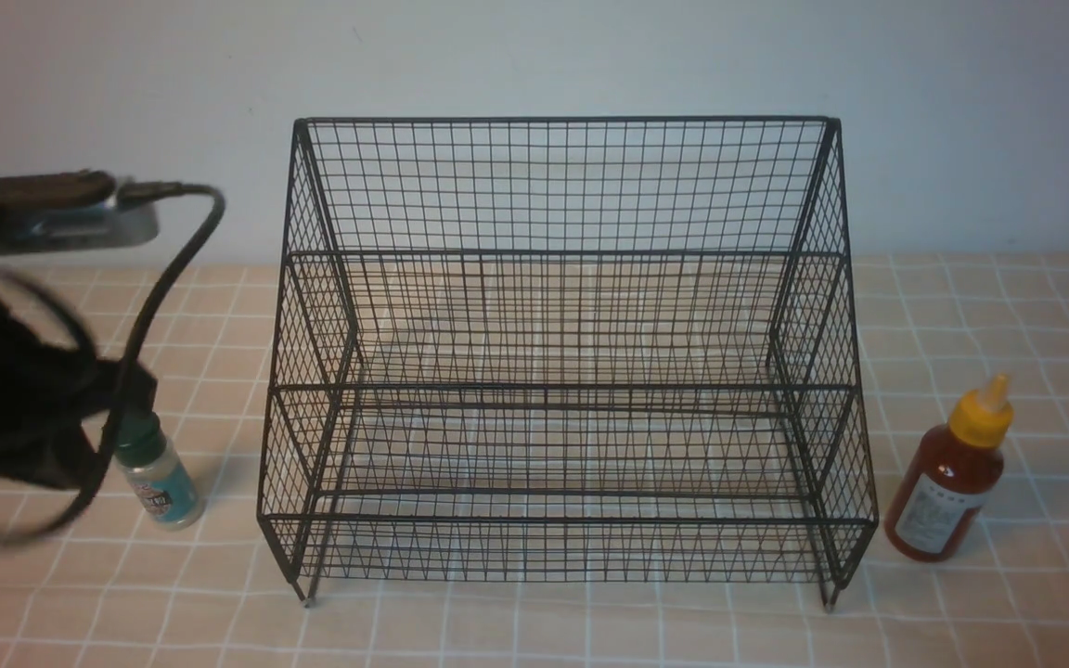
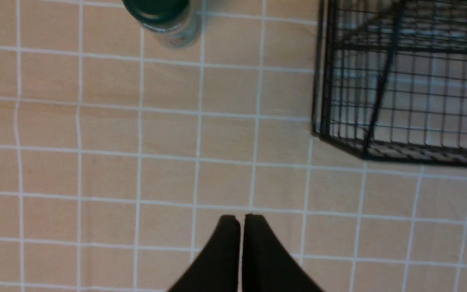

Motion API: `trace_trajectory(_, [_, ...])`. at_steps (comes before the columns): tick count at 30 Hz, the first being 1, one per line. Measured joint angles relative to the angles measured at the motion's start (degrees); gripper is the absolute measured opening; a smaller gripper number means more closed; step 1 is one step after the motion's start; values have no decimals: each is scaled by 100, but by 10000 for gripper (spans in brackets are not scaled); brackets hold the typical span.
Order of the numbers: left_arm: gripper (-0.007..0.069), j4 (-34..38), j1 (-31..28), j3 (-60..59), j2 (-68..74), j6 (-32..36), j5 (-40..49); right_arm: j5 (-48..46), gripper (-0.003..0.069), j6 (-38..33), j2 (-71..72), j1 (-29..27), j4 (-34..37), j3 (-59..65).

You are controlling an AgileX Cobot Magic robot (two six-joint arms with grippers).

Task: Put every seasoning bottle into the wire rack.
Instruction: Use the left arm to grab the condiment bottle closest to it

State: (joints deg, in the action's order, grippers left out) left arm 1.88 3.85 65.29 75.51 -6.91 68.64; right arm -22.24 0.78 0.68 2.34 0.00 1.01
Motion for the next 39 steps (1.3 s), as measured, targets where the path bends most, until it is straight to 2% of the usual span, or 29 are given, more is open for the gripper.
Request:
trace_trajectory(8, [-5, -539, -126, 921, 1539, 31, 22, 0, -14, 0, 0, 0, 0, 0])
trace_trajectory(11, [27, -643, -126, 927, 1896, 50, -245, 0, -14, 0, 0, 0, 0, 0])
trace_trajectory(17, [175, -676, -129, 927, 2181, 68, -616, 0, -14, 0, 0, 0, 0, 0])
trace_trajectory(21, [384, -736, -129, 929, 2241, 102, -951, 0, -14, 0, 0, 0, 0, 0])
trace_trajectory(25, [542, -894, -129, 933, 2333, 106, -1131, 0, -14, 0, 0, 0, 0, 0])
trace_trajectory(27, [580, -954, -129, 933, 2407, 106, -1186, 0, -14, 0, 0, 0, 0, 0])
trace_trajectory(33, [603, -1056, -129, 933, 2691, 23, -1201, 0, -14, 0, 0, 0, 0, 0])
trace_trajectory(38, [563, -1086, -129, 946, 2811, 2, -1271, 0, -14, 0, 0, 0, 0, 0])
trace_trajectory(39, [533, -1103, -129, 957, 2830, 2, -1310, 0, -14, 0, 0, 0, 0, 0])
